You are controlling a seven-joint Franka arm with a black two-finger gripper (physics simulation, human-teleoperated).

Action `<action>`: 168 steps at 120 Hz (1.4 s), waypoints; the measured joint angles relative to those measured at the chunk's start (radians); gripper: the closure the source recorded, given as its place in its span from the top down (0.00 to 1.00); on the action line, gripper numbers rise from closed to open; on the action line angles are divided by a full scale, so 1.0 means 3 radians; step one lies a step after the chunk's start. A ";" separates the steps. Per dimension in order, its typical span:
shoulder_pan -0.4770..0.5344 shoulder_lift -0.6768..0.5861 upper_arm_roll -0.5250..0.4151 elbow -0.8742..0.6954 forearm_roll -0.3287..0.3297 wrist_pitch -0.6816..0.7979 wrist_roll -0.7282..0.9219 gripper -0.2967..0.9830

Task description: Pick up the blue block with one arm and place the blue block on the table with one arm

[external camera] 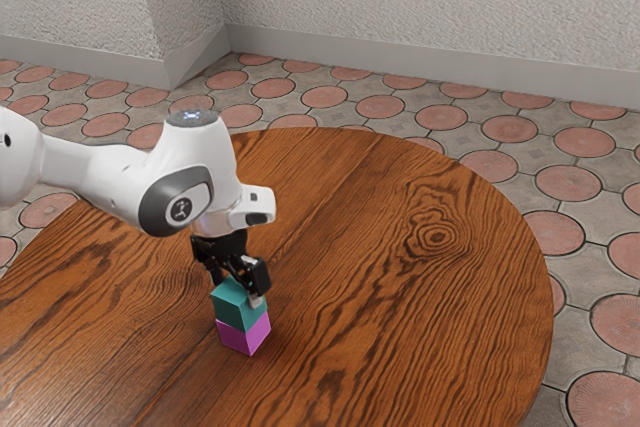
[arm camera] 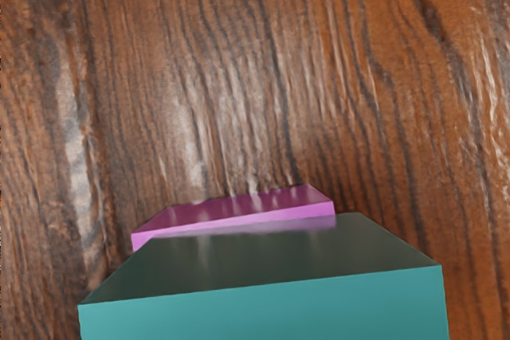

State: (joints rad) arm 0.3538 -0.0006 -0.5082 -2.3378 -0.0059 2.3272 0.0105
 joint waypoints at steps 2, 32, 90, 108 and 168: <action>0.0002 0.0002 0.0000 -0.0002 0.0003 0.0000 0.0000 0.77; 0.0033 0.0102 -0.0002 -0.0003 0.0036 0.0036 0.0004 0.77; -0.0005 0.0044 -0.0020 0.0036 0.0068 0.0070 -0.0021 0.49; -0.0052 0.0385 -0.0018 0.0643 0.0213 -0.0099 -0.0055 0.48; -0.0070 0.1163 0.0017 0.1240 0.0689 -0.0356 -0.0103 0.55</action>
State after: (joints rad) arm 0.3327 0.3482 -0.5032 -1.9660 0.2007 2.2205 -0.0204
